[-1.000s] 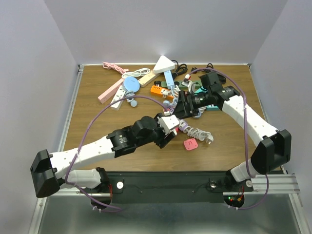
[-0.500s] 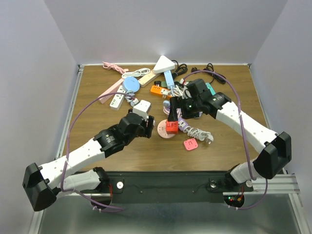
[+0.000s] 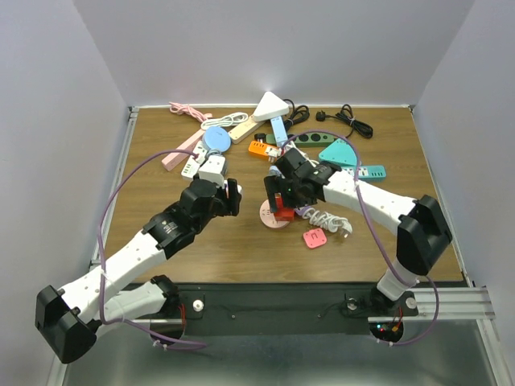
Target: Insert the plug
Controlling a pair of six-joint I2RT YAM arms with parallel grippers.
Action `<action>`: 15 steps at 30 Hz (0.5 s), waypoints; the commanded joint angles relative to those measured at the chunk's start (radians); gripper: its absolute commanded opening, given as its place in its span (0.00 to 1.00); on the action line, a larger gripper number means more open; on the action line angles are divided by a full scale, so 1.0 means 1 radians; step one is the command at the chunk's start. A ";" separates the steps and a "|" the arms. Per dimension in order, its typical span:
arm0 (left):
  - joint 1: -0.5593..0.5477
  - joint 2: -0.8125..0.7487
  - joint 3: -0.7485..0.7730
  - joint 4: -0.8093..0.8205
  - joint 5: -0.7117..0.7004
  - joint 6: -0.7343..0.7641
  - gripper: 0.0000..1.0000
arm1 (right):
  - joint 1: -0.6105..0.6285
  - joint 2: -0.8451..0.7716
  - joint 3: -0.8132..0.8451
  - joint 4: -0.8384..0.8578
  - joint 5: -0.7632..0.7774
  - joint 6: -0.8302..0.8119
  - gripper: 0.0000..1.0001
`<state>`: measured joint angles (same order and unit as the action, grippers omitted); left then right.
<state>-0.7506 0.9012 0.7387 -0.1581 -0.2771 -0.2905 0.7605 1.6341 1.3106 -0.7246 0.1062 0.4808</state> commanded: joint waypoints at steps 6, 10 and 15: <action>0.010 0.005 -0.024 0.135 0.062 0.010 0.00 | 0.040 0.095 0.052 0.042 0.095 0.010 0.98; 0.010 0.002 -0.045 0.184 0.140 0.028 0.00 | 0.040 0.090 0.029 0.034 0.093 -0.014 0.67; 0.000 0.025 -0.074 0.281 0.328 0.073 0.00 | 0.039 0.053 0.018 -0.039 0.121 -0.097 0.49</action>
<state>-0.7444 0.9211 0.6743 -0.0422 -0.1066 -0.2607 0.7937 1.7340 1.3155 -0.7311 0.1711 0.4515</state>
